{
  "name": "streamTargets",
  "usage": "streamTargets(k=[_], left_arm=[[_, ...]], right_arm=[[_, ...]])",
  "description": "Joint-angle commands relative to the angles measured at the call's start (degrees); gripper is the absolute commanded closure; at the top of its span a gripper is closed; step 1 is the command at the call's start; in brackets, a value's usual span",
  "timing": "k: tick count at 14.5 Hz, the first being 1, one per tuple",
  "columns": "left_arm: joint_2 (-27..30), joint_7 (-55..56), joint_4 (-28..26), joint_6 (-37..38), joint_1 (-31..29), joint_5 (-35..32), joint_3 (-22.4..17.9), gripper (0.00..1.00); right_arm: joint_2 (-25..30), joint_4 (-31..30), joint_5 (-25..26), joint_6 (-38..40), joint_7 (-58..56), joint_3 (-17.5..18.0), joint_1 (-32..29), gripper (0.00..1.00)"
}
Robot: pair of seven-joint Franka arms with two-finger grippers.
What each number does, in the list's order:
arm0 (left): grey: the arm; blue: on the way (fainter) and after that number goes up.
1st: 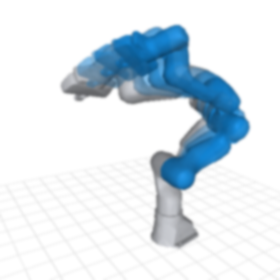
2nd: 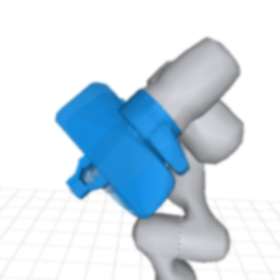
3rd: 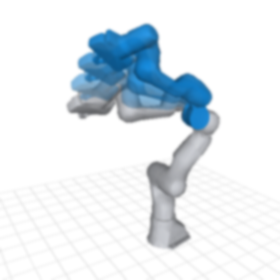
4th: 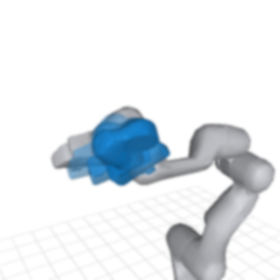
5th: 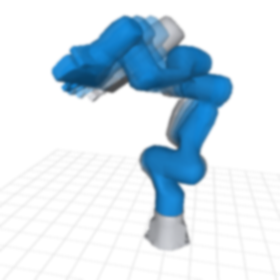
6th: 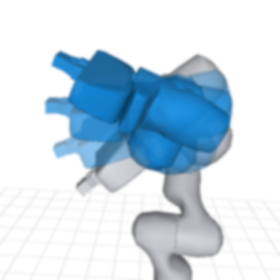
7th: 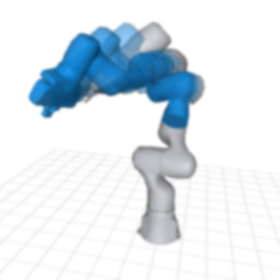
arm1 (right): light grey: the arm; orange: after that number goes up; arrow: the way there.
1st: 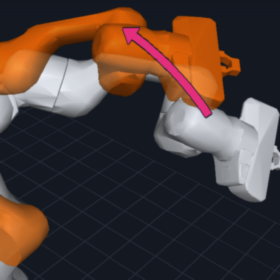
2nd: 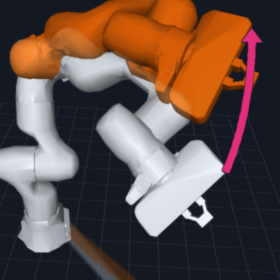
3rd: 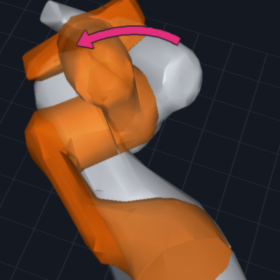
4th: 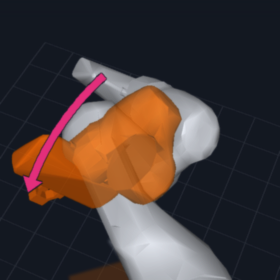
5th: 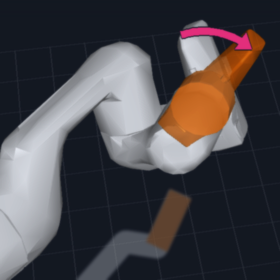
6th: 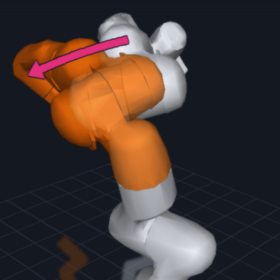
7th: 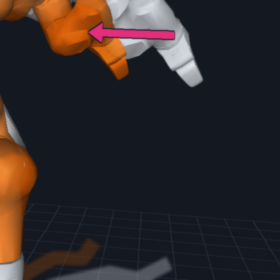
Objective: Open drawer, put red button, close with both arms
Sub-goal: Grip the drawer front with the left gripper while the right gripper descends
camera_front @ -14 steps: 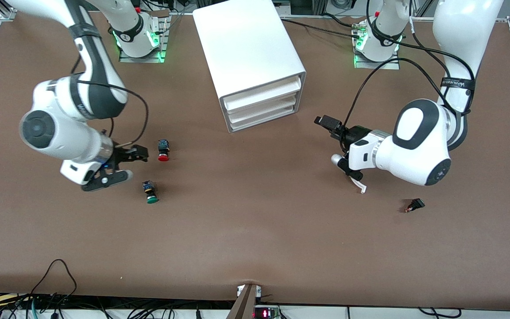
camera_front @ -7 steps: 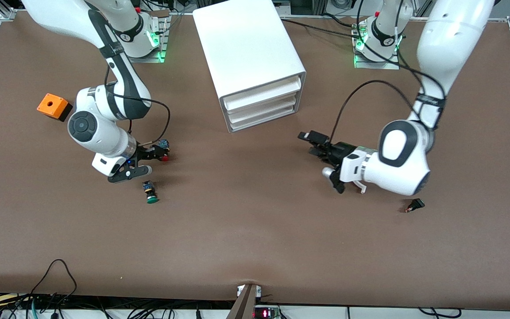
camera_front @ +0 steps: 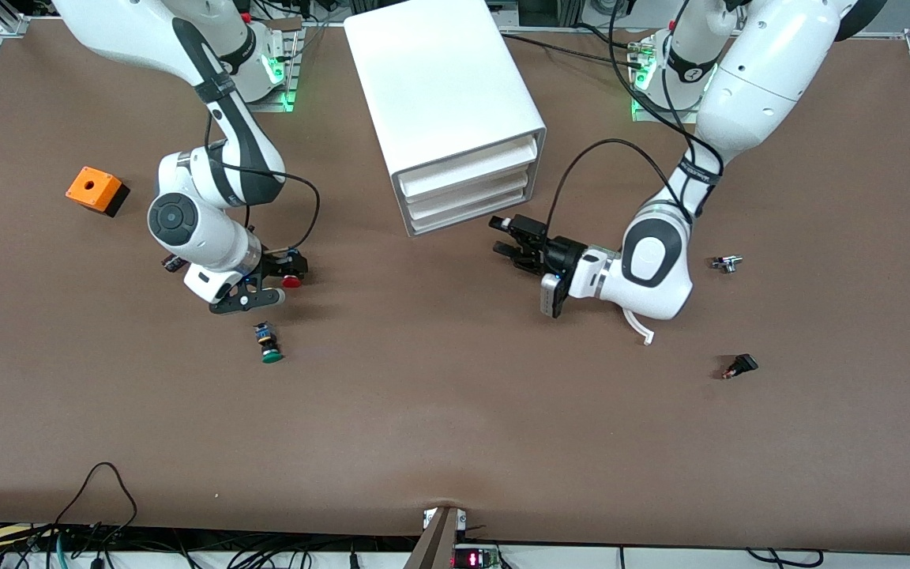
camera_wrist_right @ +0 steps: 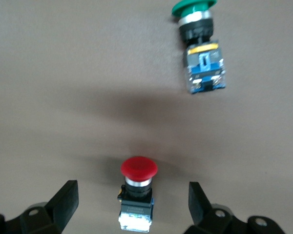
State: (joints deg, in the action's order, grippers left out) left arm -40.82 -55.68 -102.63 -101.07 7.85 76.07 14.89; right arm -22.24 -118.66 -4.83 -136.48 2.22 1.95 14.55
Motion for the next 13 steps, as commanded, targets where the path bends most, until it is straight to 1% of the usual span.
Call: streamTargets(k=[1, 2, 3, 7, 8, 11, 13], left_arm=[[1.5, -4.8, -5.6, -0.7, 0.1, 7.2, 2.1, 0.18], [1.5, -5.1, -6.3, -0.6, 0.8, 7.3, 2.1, 0.28], [1.5, -5.1, -6.7, -0.5, 1.1, 7.3, 2.1, 0.34], [1.5, -5.0, -9.4, -0.4, 1.8, 7.5, 2.6, 0.39], [1.6, -5.1, -10.0, -0.1, 1.6, 7.6, 3.5, 0.44], [2.0, -5.2, -11.6, -0.3, 1.7, 7.6, 4.1, 0.44], [1.8, -5.1, -11.7, -0.3, 1.7, 7.7, 4.9, 0.47]], right_arm=[[0.6, -2.5, -1.0, -0.9, 0.5, 0.4, 0.1, 0.00], [0.5, -2.6, -0.9, -0.9, 0.5, 0.9, 0.1, 0.00], [0.4, -3.1, -0.9, -0.9, 0.4, 1.5, 0.1, 0.00], [0.6, -5.3, -0.8, -3.0, -0.6, 2.6, 0.1, 0.00], [0.5, -5.4, -0.8, -3.2, -0.7, 2.6, 0.0, 0.00], [0.0, -5.8, -0.8, -4.2, -2.4, 2.5, 0.0, 0.00], [-0.3, -5.8, -0.8, -4.3, -3.9, 2.5, -0.2, 0.00]])
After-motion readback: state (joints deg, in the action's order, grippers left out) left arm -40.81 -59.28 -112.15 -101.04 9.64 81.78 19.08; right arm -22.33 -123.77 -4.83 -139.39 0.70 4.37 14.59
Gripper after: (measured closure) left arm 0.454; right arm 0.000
